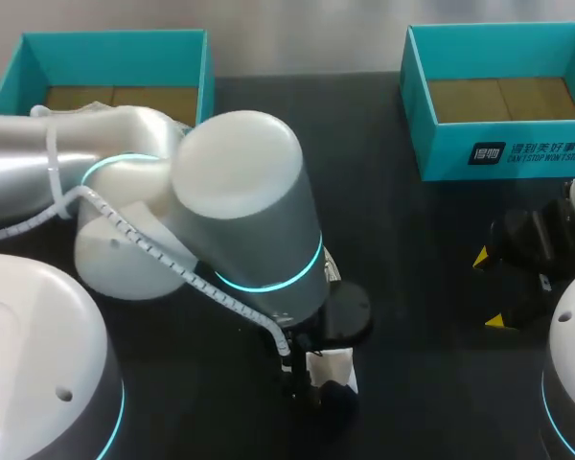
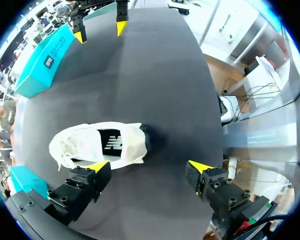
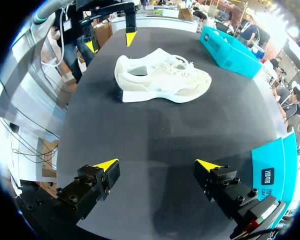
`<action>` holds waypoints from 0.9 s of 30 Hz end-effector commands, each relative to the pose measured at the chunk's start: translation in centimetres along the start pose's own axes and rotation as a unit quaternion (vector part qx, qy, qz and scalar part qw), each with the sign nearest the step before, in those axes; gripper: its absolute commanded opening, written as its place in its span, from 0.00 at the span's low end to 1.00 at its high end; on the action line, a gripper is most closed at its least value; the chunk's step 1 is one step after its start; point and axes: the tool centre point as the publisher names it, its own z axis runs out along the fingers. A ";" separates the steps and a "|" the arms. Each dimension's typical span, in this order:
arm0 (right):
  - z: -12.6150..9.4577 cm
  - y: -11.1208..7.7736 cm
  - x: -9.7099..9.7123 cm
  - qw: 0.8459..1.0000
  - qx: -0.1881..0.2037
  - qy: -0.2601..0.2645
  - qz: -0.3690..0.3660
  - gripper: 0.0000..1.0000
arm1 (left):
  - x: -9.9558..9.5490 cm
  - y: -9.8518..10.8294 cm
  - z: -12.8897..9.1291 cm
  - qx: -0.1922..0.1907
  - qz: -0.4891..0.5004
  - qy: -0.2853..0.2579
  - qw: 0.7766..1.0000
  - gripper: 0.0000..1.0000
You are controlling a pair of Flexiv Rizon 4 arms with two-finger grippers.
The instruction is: Take the shoe out of the shoebox, open the shoe tongue, remove and reinsert the insole, then place the shoe into the shoebox
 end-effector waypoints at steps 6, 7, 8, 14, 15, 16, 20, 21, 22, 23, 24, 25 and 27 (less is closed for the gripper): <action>0.0 0.1 0.1 1.000 0.002 -0.001 0.000 1.00 | -0.3 -1.6 2.4 -0.012 -0.009 -0.008 1.000 1.00; 0.0 0.1 0.1 1.000 0.002 -0.001 0.000 1.00 | -0.4 -1.7 2.6 -0.012 -0.009 -0.007 1.000 1.00; 0.0 0.1 0.1 1.000 0.002 -0.001 0.000 1.00 | -0.5 -1.7 2.8 -0.012 -0.012 -0.008 1.000 1.00; 0.0 0.1 0.1 1.000 0.002 -0.001 0.000 1.00 | -1.5 -2.4 4.3 -0.016 -0.021 -0.015 1.000 1.00; 0.0 0.1 0.1 1.000 0.002 -0.001 0.000 1.00 | -1.7 -2.5 4.4 -0.016 -0.022 -0.015 1.000 1.00; 0.0 0.1 0.1 1.000 0.002 -0.001 0.000 1.00 | -1.9 -2.6 4.6 -0.016 -0.023 -0.014 1.000 1.00; 0.0 0.1 0.1 1.000 0.002 -0.001 0.000 1.00 | -2.3 -2.8 5.6 -0.019 -0.027 -0.015 0.999 1.00; 0.0 0.1 0.1 1.000 0.002 -0.001 0.000 1.00 | -2.5 -2.9 5.9 -0.020 -0.027 -0.015 0.999 1.00; 0.0 0.1 0.1 1.000 0.002 -0.001 0.000 1.00 | -2.5 -2.9 6.1 -0.020 -0.027 -0.015 0.999 1.00; 0.0 0.1 0.1 1.000 0.002 -0.001 0.000 1.00 | -2.6 -2.9 6.3 -0.022 -0.030 -0.018 0.999 1.00; 0.0 0.1 0.1 1.000 0.002 -0.001 0.000 1.00 | -2.7 -2.8 6.5 -0.021 -0.031 -0.016 0.999 1.00; 0.0 0.1 0.1 1.000 0.002 -0.001 0.000 1.00 | -2.8 -2.8 6.7 -0.021 -0.031 -0.015 0.999 1.00; 0.0 0.1 0.1 1.000 0.002 -0.001 0.000 1.00 | -2.9 -2.8 6.9 -0.020 -0.032 -0.013 0.999 1.00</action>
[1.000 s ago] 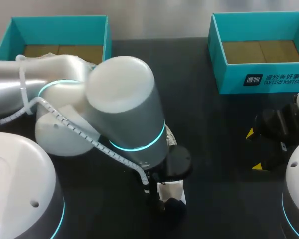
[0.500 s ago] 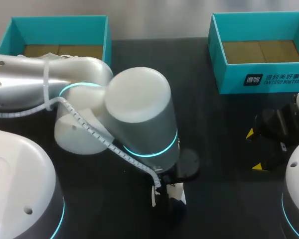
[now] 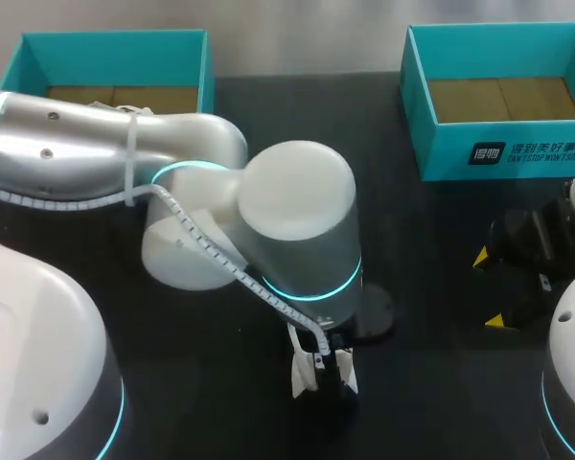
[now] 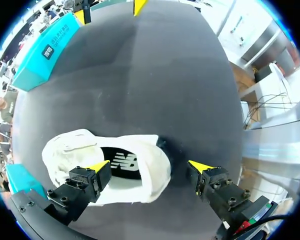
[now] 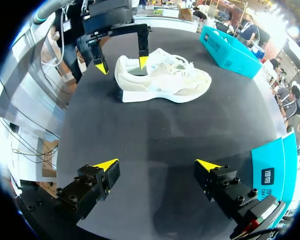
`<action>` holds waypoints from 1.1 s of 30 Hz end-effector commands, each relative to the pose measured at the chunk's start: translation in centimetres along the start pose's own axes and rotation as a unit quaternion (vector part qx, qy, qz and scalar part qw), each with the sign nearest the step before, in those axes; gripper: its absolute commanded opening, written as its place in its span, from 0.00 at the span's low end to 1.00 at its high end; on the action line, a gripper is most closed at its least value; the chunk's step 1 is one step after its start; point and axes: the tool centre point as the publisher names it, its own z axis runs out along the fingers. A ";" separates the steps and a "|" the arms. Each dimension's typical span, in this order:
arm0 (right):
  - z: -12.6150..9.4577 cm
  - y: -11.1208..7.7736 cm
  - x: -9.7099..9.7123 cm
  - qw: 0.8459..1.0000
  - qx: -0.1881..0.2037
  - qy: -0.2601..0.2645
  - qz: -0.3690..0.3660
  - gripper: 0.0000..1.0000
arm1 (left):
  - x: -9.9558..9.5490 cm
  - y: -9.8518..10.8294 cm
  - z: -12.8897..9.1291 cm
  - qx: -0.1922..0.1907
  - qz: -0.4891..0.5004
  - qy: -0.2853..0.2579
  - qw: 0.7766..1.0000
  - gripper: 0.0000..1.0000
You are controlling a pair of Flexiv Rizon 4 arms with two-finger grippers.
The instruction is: Take the shoe out of the shoebox, open the shoe tongue, remove and reinsert the insole, then place the shoe into the shoebox
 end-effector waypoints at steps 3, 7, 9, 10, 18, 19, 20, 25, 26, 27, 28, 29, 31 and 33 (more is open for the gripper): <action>0.0 0.1 0.1 1.000 0.002 -0.001 0.000 1.00 | 0.0 -0.6 1.5 -0.001 -0.002 0.004 1.000 1.00; 0.0 0.1 0.1 1.000 0.002 -0.001 0.000 1.00 | 0.3 -0.4 2.1 -0.001 -0.004 -0.002 1.000 1.00; 0.0 0.1 0.1 1.000 0.002 -0.001 0.000 1.00 | 0.4 -0.4 2.3 0.000 -0.005 -0.004 1.000 1.00; 0.0 0.1 0.1 1.000 0.002 -0.001 0.000 1.00 | 0.3 -0.4 2.4 0.001 -0.005 -0.004 1.000 1.00; 0.0 0.1 0.1 1.000 0.002 -0.001 0.000 1.00 | 0.3 -0.4 3.3 0.001 -0.009 -0.006 1.000 1.00; 0.0 0.1 0.1 1.000 0.002 -0.001 0.000 1.00 | 0.4 -0.3 3.4 0.001 -0.009 -0.006 1.000 1.00; 0.0 0.1 0.1 1.000 0.002 -0.001 0.000 1.00 | 0.5 -0.2 3.5 0.000 -0.010 -0.005 1.000 1.00; 0.0 0.1 0.1 1.000 0.002 -0.001 0.000 1.00 | 1.2 0.2 4.0 -0.001 -0.011 -0.002 1.000 1.00; 0.0 0.1 0.1 1.000 0.002 -0.001 0.000 1.00 | 1.4 0.3 4.2 -0.002 -0.010 -0.001 1.000 1.00; 0.0 0.1 0.1 1.000 0.002 -0.001 0.000 1.00 | 1.5 0.3 4.4 -0.005 -0.009 -0.003 1.000 1.00; 0.0 0.1 0.1 1.000 0.002 -0.001 0.000 1.00 | 1.7 0.2 4.5 -0.006 -0.009 -0.005 1.000 1.00; 0.0 0.1 0.1 1.000 0.002 -0.001 0.000 1.00 | 1.8 0.2 4.7 -0.007 -0.009 -0.005 1.000 1.00; 0.0 0.1 0.1 1.000 0.002 -0.001 0.000 1.00 | 1.8 0.2 4.9 -0.011 -0.009 -0.007 1.000 1.00; 0.0 0.1 0.1 1.000 0.002 -0.001 0.000 1.00 | 1.8 0.2 5.0 -0.011 -0.010 -0.007 1.000 1.00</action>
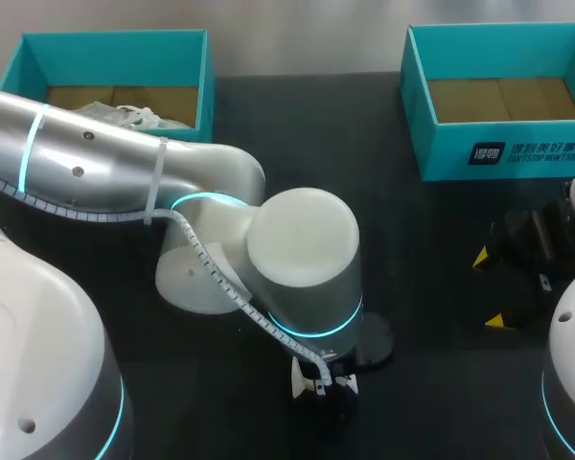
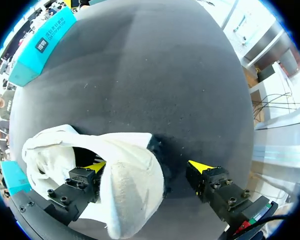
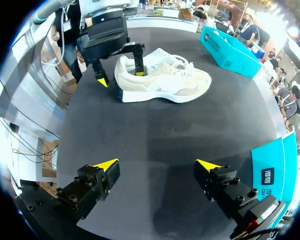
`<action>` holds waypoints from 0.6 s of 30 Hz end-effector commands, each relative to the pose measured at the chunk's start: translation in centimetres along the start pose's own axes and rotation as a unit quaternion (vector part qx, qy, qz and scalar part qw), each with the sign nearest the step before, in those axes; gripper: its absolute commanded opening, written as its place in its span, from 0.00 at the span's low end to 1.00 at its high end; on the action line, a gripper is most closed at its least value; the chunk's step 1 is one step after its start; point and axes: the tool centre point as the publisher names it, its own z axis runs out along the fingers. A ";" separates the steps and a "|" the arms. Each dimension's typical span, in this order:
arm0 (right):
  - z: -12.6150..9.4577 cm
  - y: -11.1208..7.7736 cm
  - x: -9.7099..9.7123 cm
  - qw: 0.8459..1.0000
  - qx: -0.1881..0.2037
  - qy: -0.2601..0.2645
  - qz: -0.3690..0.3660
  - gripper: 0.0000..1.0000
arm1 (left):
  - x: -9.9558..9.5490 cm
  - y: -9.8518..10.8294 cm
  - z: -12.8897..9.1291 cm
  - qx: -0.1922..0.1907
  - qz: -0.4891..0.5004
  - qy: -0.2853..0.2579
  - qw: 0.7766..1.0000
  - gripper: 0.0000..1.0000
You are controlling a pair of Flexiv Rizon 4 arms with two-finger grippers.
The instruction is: Take the shoe out of the shoebox, open the shoe tongue, remove and reinsert the insole, then place the shoe into the shoebox
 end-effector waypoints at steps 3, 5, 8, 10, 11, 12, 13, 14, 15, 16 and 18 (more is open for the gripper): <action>0.0 0.1 0.1 1.000 0.002 -0.001 0.000 1.00 | 0.4 -0.6 0.7 -0.004 -0.003 -0.005 1.000 1.00; 0.0 0.1 0.1 1.000 0.002 -0.001 0.000 1.00 | 0.4 -0.6 0.7 -0.002 -0.006 -0.006 1.000 1.00; 0.0 0.1 0.1 1.000 0.002 -0.001 0.000 1.00 | 0.5 -0.5 0.4 0.001 -0.009 -0.009 1.000 0.82; 0.0 0.1 0.1 1.000 0.002 -0.001 0.000 1.00 | 0.5 -0.6 0.4 -0.001 -0.011 -0.010 1.000 0.62; 0.0 0.1 0.1 1.000 0.002 -0.001 0.000 1.00 | 0.5 -0.6 0.3 -0.003 -0.013 -0.012 1.000 0.51; 0.0 0.1 0.1 1.000 0.002 -0.001 0.000 1.00 | 0.5 -0.6 0.3 -0.003 -0.013 -0.013 1.000 0.46; 0.0 0.1 0.1 1.000 0.002 -0.001 0.000 1.00 | 0.5 -0.6 0.3 -0.003 -0.014 -0.013 1.000 0.36; 0.0 0.1 0.1 1.000 0.002 -0.001 0.000 1.00 | 0.5 -0.6 0.3 -0.004 -0.014 -0.014 1.000 0.29; 0.0 0.1 0.1 1.000 0.002 -0.001 0.000 1.00 | 0.5 -0.6 0.3 -0.004 -0.015 -0.014 1.000 0.23; 0.0 0.1 0.1 1.000 0.002 -0.001 0.000 1.00 | 0.5 -0.6 0.3 -0.005 -0.016 -0.014 1.000 0.16; 0.0 0.1 0.1 1.000 0.002 -0.001 0.000 1.00 | 0.5 -0.6 0.3 -0.006 -0.017 -0.014 1.000 0.00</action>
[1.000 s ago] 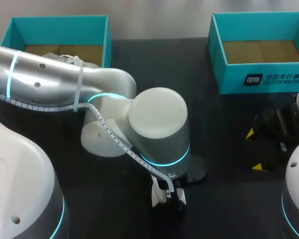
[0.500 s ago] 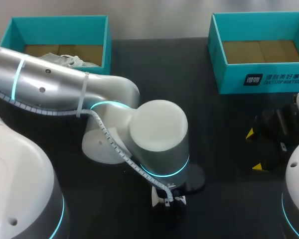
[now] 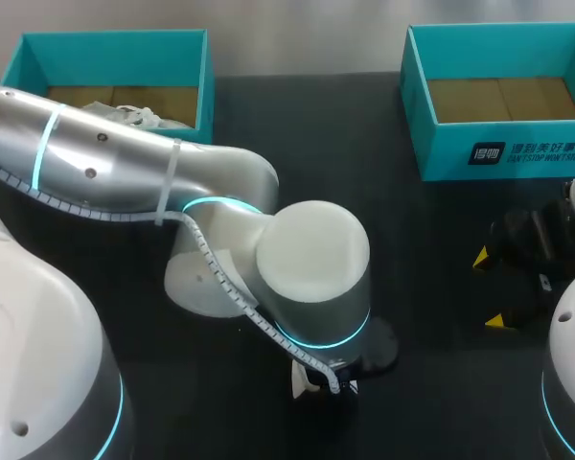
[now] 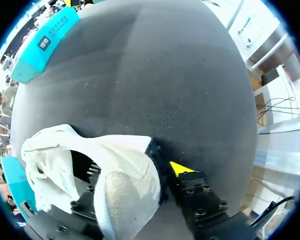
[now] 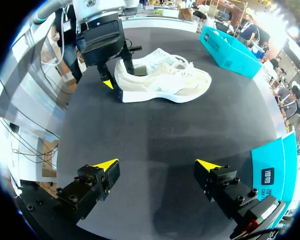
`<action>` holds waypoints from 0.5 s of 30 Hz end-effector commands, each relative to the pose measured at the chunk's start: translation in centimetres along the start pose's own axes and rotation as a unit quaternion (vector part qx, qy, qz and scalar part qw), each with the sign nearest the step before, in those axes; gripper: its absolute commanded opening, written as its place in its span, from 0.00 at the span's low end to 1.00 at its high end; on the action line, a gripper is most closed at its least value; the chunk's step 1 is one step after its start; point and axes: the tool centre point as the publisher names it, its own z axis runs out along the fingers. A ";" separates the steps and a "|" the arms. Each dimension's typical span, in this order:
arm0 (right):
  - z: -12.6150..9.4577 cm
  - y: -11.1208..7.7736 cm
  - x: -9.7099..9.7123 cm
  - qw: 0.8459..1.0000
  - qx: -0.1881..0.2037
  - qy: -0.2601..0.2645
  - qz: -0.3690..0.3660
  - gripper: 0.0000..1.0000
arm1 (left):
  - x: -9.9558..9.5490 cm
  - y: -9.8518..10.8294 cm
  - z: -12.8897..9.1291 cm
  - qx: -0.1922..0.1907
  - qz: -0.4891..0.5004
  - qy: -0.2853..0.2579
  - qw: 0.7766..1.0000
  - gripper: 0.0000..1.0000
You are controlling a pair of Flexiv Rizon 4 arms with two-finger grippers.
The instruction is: Take the shoe out of the shoebox, open the shoe tongue, remove and reinsert the insole, then place the shoe into the shoebox
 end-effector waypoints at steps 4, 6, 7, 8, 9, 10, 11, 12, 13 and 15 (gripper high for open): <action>0.0 0.1 0.1 1.000 0.002 -0.001 0.000 1.00 | 0.2 -0.1 0.0 -0.004 -0.003 -0.001 1.000 0.00; 0.0 0.1 0.1 1.000 0.002 -0.001 0.000 1.00 | 0.2 -0.1 0.0 -0.003 -0.004 0.000 1.000 0.00; 0.0 0.1 0.1 1.000 0.002 -0.001 0.000 1.00 | 0.2 -0.1 -0.1 -0.003 -0.004 0.001 1.000 0.00; 0.0 0.1 0.1 1.000 0.002 -0.001 0.000 1.00 | 0.2 0.0 -0.2 -0.002 -0.005 0.001 1.000 0.00; 0.0 0.1 0.1 1.000 0.002 -0.001 0.000 1.00 | 0.2 0.0 -0.4 -0.002 -0.005 0.002 1.000 0.00; 0.0 0.1 0.1 1.000 0.002 -0.001 0.000 1.00 | 0.2 0.1 -0.6 -0.002 -0.006 0.002 1.000 0.00; 0.0 0.1 0.1 1.000 0.002 -0.001 0.000 1.00 | 0.1 0.2 -0.8 -0.001 -0.007 0.002 1.000 0.00; 0.0 0.1 0.1 1.000 0.002 -0.001 0.000 1.00 | 0.0 0.3 -1.0 -0.001 -0.007 0.005 1.000 0.00; 0.0 0.1 0.1 1.000 0.002 -0.001 0.000 1.00 | -0.2 0.4 -1.3 0.001 -0.007 0.010 1.000 0.00; 0.0 0.1 0.1 1.000 0.002 -0.001 0.000 1.00 | -0.6 0.7 -2.0 0.000 -0.007 0.013 1.000 0.00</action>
